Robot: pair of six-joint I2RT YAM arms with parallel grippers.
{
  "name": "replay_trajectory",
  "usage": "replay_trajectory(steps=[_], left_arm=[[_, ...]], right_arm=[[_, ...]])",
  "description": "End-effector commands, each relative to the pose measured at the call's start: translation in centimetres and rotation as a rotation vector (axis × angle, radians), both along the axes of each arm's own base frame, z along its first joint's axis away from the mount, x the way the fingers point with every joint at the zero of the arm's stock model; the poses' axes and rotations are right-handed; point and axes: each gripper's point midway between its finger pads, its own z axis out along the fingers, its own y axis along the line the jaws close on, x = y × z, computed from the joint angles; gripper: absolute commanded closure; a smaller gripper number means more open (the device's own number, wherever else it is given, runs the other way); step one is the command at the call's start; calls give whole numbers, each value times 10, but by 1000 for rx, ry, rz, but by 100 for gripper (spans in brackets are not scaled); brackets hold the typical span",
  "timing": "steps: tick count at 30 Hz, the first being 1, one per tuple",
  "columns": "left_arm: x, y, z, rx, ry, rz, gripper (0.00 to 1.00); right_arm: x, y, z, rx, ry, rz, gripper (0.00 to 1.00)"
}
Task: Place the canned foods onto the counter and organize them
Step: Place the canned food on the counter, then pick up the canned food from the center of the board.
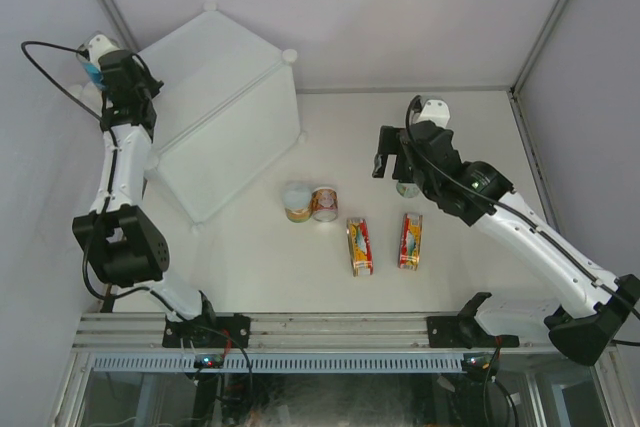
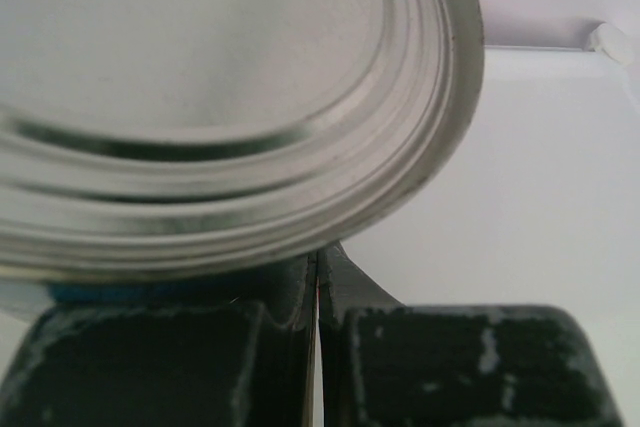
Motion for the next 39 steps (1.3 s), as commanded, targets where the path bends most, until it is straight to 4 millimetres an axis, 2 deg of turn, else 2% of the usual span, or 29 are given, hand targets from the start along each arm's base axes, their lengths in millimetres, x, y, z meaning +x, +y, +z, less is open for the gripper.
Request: replay_trajectory(steps=[1,4,6,11,17,21,30,33,39], left_arm=[[6,12,13,-1,-35,10,99],[5,9,8,-21,-34,3,97],[5,3,8,-43,-47,-7,91],[-7,-10,18,-36,-64,-1,54],[-24,-35,33,-1,-87,-7,34],[-34,-53,50,38,-103,-24,28],[-63,-101,96,99,-171,-75,22],[-72,-124,106,112,-191,-126,20],[-93,-188,112,127,-211,-280,12]], right_arm=[[0,4,19,9,-44,6,10],[-2,1,21,3,-52,-9,10],[-5,-3,23,0,-58,-18,10],[-9,-11,24,6,-74,-30,10],[-10,-22,22,12,-73,-53,9],[-12,-32,19,39,-76,-78,9],[-22,-58,4,71,-77,-135,8],[-26,-69,-1,72,-70,-162,7],[-33,-100,-15,56,-31,-257,3]])
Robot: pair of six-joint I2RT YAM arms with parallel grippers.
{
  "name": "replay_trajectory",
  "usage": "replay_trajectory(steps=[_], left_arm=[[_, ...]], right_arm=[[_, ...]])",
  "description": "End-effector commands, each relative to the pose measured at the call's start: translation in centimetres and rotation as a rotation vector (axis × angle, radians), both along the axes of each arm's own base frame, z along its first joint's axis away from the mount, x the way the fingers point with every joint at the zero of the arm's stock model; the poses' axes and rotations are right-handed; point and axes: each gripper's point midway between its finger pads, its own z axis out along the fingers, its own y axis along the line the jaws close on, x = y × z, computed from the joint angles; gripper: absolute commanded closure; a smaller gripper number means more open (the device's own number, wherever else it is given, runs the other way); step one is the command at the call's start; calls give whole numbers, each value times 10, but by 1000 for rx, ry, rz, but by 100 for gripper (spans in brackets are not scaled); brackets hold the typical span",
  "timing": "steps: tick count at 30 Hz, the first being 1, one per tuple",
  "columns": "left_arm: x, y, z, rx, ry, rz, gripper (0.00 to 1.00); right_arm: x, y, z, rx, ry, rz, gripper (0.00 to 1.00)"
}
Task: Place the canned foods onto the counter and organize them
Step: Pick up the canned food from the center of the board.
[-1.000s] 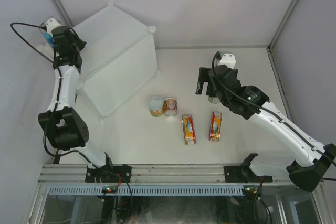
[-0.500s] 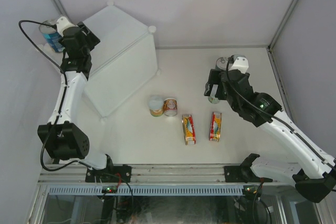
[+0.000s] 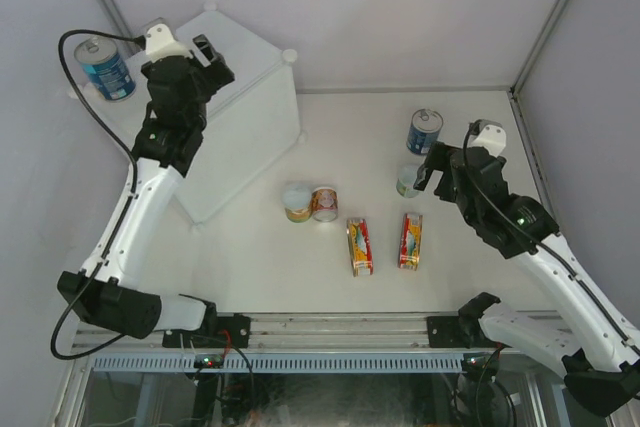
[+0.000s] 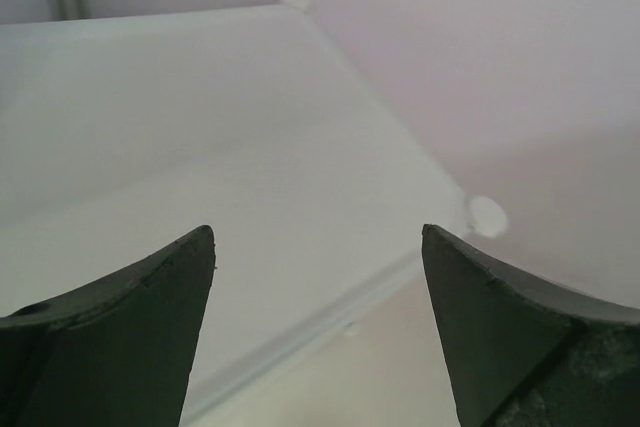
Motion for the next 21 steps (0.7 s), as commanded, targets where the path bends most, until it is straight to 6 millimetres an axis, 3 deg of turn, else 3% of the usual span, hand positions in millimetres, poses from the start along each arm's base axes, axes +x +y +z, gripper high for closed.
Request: replay_trajectory(steps=[1,10,17,21], left_arm=[[-25,-35,18,25,-50,-86,11],[-63,-136,9,109,-46,-371,4],[-82,-197,-11,164,-17,-550,0],[-87,-219,-15,167,-17,-614,0]], right_arm=[[-4,-20,-4,15,11,-77,2],[4,-40,-31,29,73,-150,0],[15,-41,-42,25,98,-166,0],[16,-42,-49,8,125,-170,0]])
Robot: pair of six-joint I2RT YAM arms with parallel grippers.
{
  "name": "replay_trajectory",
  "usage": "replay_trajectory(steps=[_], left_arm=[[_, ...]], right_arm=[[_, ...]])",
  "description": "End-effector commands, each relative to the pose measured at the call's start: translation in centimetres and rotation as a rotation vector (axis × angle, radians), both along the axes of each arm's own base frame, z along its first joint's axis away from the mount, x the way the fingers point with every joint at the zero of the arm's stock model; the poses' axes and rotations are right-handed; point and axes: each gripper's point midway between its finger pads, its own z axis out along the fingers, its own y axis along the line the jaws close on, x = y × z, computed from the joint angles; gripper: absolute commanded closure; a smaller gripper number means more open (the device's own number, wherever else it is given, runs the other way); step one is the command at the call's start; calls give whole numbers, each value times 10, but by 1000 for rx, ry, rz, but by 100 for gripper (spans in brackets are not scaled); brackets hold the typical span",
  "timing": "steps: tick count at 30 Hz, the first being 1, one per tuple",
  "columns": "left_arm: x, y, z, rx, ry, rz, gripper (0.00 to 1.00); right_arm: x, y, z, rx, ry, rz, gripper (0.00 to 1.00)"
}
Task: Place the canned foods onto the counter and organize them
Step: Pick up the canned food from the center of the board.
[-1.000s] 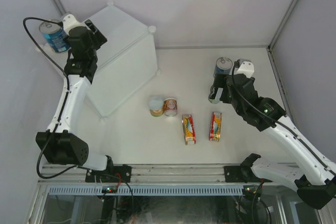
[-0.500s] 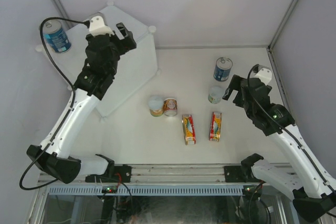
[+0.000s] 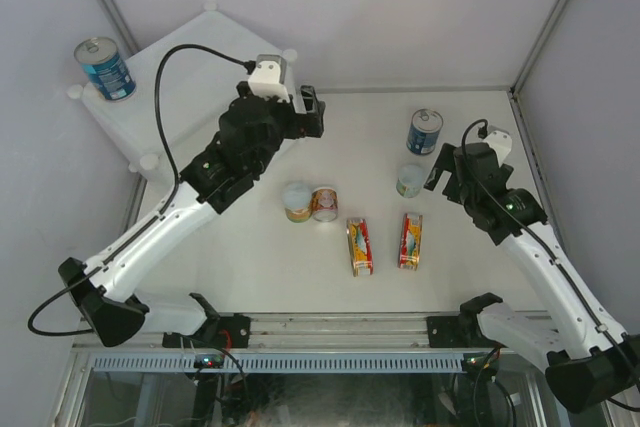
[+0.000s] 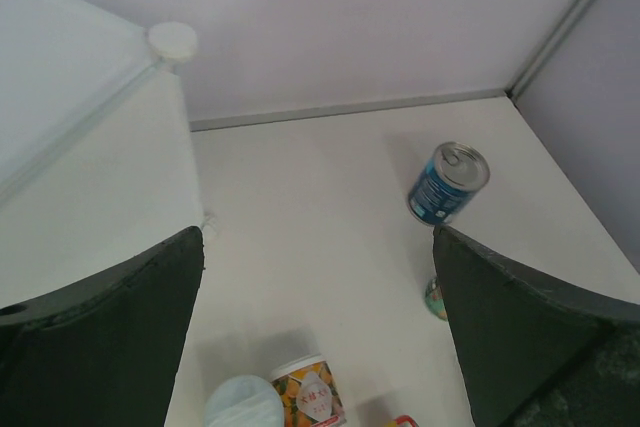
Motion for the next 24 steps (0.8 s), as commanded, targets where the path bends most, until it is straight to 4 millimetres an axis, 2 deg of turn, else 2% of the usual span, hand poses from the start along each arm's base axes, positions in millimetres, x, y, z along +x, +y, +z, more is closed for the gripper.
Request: replay_trajectory(steps=[1,12,18,24], left_arm=[[-5,-26,5,7,-33,-84,0],[-11,-93,-32,83,27,-263,0],[-8,-110,-48,81,66,-287,0],[-14,-116,-51,88,78,-305,0]], right_arm=[[6,1,0,9,-13,-6,0],[-6,-8,-20,14,18,-34,0],[-2,-11,-26,8,30,-36,0],[13,-19,-23,-7,2,-51,0]])
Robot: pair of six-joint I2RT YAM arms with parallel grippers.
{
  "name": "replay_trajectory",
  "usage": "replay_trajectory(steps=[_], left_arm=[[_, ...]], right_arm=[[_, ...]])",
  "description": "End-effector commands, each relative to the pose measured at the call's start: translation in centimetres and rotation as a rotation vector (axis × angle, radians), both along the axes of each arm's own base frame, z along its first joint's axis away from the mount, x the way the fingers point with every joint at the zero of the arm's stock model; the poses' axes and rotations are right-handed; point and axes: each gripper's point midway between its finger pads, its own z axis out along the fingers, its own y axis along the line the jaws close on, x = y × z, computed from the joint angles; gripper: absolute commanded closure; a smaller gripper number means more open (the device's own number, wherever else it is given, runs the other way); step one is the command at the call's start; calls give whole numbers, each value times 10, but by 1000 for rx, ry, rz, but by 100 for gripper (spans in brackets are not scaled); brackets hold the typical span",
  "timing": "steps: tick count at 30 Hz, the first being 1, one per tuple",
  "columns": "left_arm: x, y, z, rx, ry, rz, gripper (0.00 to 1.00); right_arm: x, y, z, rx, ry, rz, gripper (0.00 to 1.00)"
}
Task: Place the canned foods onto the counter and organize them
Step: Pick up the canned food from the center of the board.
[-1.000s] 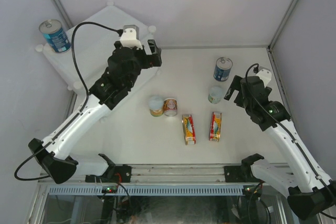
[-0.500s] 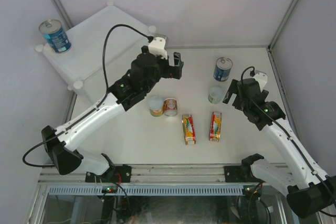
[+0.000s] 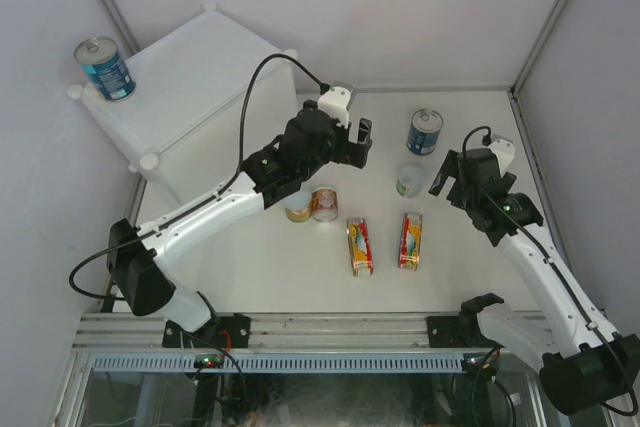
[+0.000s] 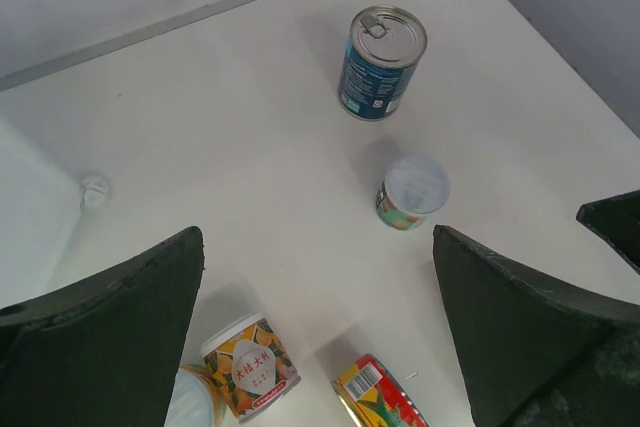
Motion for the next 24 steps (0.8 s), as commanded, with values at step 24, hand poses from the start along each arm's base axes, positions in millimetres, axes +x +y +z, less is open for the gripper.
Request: replay_trajectory(steps=[24], left_arm=[[-41,1,45,-55,-90,-74,0]], right_arm=[[162,17,9,-3,-65,38,0]])
